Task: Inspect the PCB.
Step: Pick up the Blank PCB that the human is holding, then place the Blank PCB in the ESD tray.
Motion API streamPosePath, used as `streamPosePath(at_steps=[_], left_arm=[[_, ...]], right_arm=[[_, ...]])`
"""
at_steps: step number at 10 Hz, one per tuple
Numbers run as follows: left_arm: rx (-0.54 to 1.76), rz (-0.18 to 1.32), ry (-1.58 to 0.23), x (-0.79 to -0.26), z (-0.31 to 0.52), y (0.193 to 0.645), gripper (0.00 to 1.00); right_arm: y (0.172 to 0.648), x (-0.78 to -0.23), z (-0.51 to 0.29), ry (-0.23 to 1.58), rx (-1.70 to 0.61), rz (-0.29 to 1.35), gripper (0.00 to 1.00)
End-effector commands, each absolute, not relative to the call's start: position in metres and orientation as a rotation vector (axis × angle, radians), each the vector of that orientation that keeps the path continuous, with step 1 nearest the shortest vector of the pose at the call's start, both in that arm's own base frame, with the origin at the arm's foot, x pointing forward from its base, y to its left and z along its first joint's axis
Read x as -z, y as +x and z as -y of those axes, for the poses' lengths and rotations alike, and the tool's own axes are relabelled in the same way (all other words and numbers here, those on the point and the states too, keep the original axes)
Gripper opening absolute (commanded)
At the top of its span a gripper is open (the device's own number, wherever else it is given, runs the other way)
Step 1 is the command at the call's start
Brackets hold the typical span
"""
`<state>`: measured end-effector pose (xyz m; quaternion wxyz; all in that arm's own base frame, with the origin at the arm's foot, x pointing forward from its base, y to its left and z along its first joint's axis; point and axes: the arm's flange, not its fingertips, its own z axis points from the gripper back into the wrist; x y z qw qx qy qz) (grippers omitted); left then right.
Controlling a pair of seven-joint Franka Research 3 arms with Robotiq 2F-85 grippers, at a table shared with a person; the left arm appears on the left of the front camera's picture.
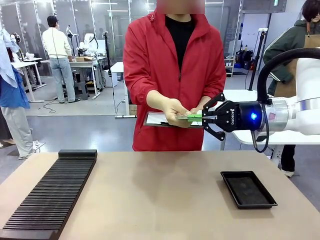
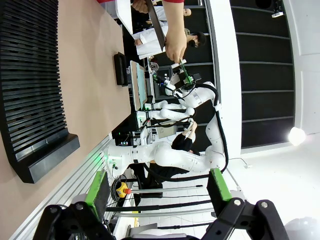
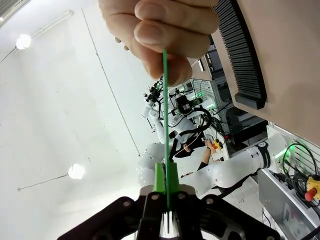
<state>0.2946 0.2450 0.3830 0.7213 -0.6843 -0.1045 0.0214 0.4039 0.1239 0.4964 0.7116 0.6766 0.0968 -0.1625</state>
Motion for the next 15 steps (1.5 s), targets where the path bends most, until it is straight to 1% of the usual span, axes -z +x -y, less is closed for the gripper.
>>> streamPosePath(at_steps=[1, 15], left_arm=[[-0.049, 0.234, -1.504, -0.3835, -0.2458, 0.2938, 1.00], [-0.049, 0.234, -1.504, -0.3835, -0.2458, 0.2938, 1.00]], right_arm=[[0.3990, -0.4990, -0.1273, 1.489, 0.383, -0.227, 0.00], [0.4032, -0.4964, -0.1239, 1.500, 0.360, -0.214, 0.00]])
